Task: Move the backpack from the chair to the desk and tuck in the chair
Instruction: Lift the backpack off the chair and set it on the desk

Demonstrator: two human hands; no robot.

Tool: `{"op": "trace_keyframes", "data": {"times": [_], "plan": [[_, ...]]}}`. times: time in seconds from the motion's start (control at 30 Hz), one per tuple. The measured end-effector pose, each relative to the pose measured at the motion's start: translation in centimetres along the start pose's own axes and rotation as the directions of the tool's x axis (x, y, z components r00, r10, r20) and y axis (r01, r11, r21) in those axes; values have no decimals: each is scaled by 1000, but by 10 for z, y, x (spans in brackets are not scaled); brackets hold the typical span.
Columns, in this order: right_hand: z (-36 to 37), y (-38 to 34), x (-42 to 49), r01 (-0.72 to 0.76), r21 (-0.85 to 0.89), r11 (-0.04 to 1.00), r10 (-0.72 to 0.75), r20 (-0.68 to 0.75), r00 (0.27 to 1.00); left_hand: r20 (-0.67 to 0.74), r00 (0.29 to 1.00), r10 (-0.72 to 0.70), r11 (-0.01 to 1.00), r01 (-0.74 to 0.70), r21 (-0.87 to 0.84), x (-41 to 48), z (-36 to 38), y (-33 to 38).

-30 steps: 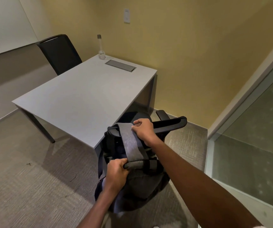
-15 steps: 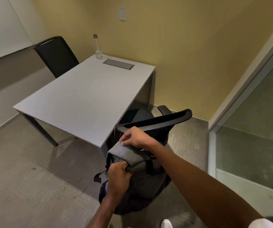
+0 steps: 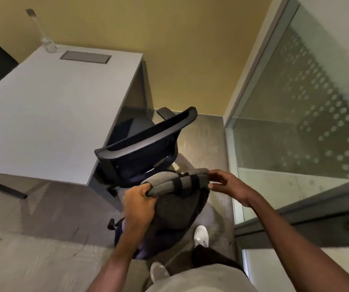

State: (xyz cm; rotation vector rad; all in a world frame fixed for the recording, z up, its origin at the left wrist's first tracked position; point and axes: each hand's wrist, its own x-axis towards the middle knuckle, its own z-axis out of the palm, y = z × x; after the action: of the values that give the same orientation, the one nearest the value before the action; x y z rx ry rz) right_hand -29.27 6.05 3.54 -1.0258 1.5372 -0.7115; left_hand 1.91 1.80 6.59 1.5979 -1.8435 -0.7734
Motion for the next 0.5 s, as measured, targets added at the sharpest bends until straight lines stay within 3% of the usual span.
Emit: {"op": "trace_keyframes", "data": {"times": [0.1, 0.3, 0.5], "plan": [[-9, 14, 6, 16, 26, 1000, -17, 10, 1000, 59, 998, 36, 999, -35, -27, 14, 21, 19], [-70, 17, 34, 157, 15, 987, -151, -204, 967, 84, 991, 101, 982, -86, -168, 58, 73, 71], [-157, 5, 73, 234, -32, 972, -230, -368, 901, 153, 988, 37, 947, 14, -320, 116, 132, 125]]}}
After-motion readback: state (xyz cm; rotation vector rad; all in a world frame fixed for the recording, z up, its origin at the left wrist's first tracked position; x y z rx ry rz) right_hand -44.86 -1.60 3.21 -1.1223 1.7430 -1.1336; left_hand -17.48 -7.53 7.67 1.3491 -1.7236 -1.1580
